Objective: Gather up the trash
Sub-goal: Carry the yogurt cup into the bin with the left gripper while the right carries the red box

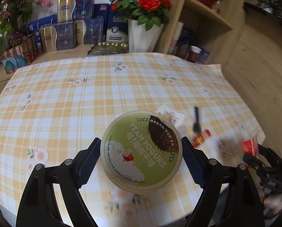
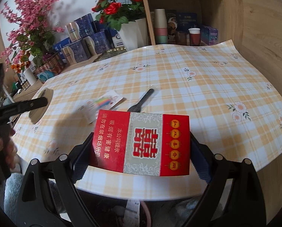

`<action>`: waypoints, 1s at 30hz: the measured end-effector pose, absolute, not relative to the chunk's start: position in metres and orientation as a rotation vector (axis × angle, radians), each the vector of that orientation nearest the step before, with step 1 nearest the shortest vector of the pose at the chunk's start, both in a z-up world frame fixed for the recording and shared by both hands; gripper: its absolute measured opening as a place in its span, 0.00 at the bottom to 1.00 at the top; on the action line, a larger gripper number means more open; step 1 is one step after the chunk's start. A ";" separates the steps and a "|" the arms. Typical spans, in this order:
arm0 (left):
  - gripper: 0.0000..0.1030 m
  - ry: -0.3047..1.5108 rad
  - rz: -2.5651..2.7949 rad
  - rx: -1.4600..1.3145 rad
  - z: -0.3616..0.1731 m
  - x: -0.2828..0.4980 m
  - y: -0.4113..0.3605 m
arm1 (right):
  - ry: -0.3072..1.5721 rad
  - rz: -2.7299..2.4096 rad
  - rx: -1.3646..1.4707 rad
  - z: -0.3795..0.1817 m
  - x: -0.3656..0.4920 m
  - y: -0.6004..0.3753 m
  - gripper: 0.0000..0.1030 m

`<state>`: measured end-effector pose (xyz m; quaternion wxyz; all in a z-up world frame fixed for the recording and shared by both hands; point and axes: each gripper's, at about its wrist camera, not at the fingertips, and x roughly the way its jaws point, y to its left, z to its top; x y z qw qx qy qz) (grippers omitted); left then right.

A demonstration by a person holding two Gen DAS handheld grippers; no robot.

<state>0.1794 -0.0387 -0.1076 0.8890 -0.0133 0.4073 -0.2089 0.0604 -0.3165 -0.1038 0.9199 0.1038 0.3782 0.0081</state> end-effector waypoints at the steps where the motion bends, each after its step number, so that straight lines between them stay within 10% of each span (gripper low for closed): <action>1: 0.80 0.838 -0.447 -0.025 -0.106 0.166 -0.038 | 0.773 0.021 0.208 -0.102 0.053 -0.313 0.87; 14: 0.80 0.862 -0.662 0.196 -0.143 0.015 -0.067 | 0.748 0.045 0.173 -0.097 -0.011 -0.294 0.87; 30: 0.84 1.112 -0.734 0.348 -0.254 0.022 -0.120 | 0.744 -0.011 0.227 -0.098 -0.026 -0.322 0.87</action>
